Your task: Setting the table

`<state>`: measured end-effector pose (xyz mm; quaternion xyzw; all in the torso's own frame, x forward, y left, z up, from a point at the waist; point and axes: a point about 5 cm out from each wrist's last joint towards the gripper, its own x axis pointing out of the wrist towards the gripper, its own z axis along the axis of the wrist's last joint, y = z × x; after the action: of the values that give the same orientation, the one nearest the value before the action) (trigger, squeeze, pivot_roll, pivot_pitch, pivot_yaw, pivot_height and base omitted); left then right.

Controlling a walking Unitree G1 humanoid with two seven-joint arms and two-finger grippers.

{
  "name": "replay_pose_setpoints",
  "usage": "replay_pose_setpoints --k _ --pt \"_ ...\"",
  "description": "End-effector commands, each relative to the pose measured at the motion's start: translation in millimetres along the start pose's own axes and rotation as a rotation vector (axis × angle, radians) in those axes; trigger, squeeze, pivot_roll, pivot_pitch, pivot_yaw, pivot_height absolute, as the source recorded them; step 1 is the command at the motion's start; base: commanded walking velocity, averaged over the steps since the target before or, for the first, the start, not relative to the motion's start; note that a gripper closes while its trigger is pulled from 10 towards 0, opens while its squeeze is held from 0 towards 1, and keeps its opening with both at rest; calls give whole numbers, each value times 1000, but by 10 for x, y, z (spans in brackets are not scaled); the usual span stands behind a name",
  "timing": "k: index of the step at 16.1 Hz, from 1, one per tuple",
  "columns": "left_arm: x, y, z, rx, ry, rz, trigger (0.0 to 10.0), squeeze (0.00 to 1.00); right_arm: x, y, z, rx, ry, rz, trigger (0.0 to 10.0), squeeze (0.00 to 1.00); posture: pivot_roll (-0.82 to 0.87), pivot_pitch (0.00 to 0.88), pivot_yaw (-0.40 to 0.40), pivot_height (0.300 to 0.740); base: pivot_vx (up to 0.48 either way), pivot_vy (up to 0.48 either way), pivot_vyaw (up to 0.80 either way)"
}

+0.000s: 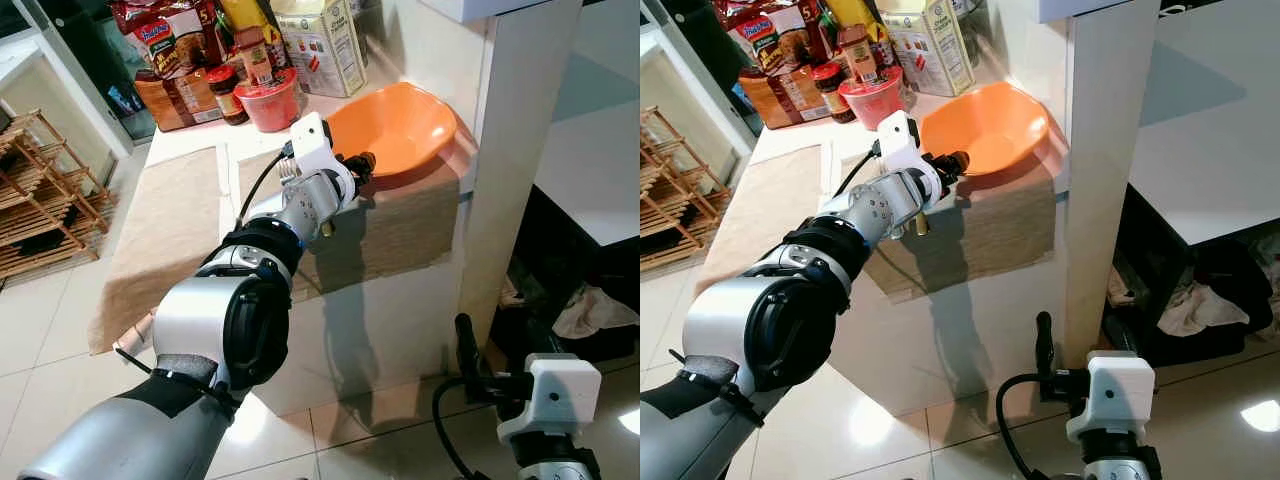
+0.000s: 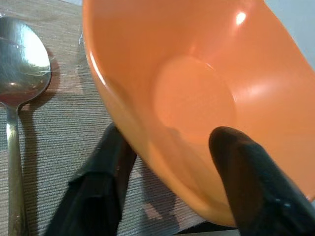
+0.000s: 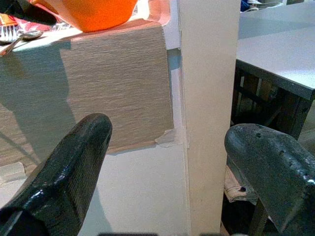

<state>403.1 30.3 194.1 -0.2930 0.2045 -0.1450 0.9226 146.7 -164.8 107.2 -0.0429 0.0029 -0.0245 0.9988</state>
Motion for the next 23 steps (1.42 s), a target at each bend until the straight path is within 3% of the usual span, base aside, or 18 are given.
replay_pose_setpoints --k 1,6,11,12,16,19,23 --pt "-6 46 14 -5 2 18 0 0 10 24 47 12 -13 5 10000 0 -230 0 224 735 0 0 0" --pt "-1 8 6 14 -2 0 0 0 11 22 44 11 -10 8 10000 0 -228 0 222 735 0 0 0" --pt "4 -56 -3 -17 2 -24 0 0 10 29 39 10 -6 10 10000 0 -228 0 222 735 0 0 0" --pt "-3 -49 88 -36 -59 -8 0 0 9 35 35 10 -4 11 10000 0 -227 0 225 735 0 0 0" --pt "-10 -150 184 -58 -135 -53 0 0 21 44 22 13 -1 14 10000 0 -220 0 223 735 0 0 0" --pt "-38 -240 321 -12 -225 -128 0 0 41 46 8 14 -2 16 10000 0 -217 0 224 735 0 0 0" --pt "-44 -260 328 2 -248 -170 0 0 57 48 -10 13 0 21 10000 0 -212 0 224 735 0 0 0"
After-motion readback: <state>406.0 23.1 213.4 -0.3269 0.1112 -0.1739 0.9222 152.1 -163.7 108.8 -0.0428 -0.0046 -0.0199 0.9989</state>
